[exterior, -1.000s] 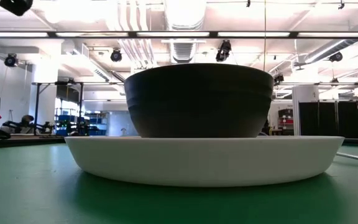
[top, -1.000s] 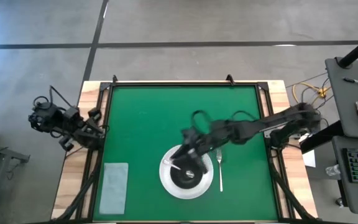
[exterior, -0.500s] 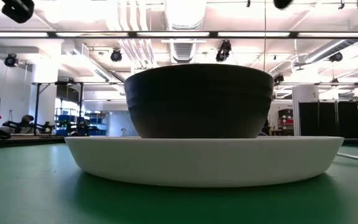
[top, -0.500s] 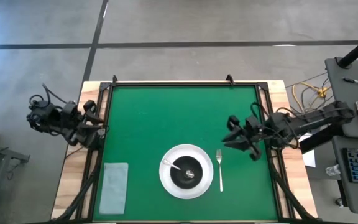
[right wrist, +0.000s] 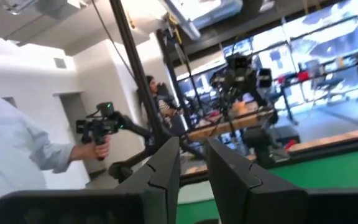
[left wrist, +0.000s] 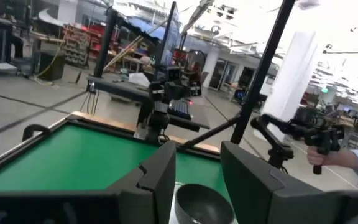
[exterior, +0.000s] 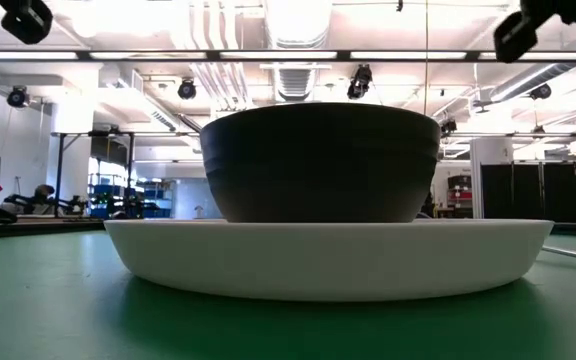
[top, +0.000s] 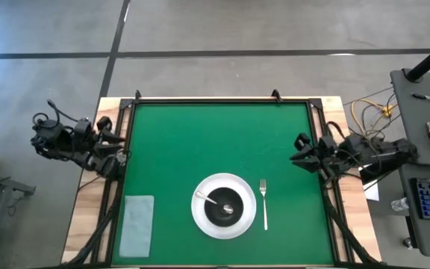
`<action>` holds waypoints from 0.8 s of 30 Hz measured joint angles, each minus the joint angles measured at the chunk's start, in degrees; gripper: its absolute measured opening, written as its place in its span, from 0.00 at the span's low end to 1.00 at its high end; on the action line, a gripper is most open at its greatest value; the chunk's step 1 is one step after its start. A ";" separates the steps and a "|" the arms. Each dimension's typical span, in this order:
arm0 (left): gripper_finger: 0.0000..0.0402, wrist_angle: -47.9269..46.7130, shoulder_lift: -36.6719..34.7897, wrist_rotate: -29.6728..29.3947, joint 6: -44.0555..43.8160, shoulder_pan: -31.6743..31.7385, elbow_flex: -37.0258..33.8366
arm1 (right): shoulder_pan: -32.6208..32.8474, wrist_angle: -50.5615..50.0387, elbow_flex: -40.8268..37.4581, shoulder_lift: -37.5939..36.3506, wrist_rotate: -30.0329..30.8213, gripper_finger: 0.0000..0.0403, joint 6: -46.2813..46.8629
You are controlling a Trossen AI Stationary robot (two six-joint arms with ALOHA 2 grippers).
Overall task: Set table place
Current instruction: Return to Home Position
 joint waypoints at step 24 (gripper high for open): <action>0.28 53.30 -0.11 5.68 8.99 0.09 -35.07 | -1.36 7.67 -6.97 -9.42 0.72 0.20 -9.56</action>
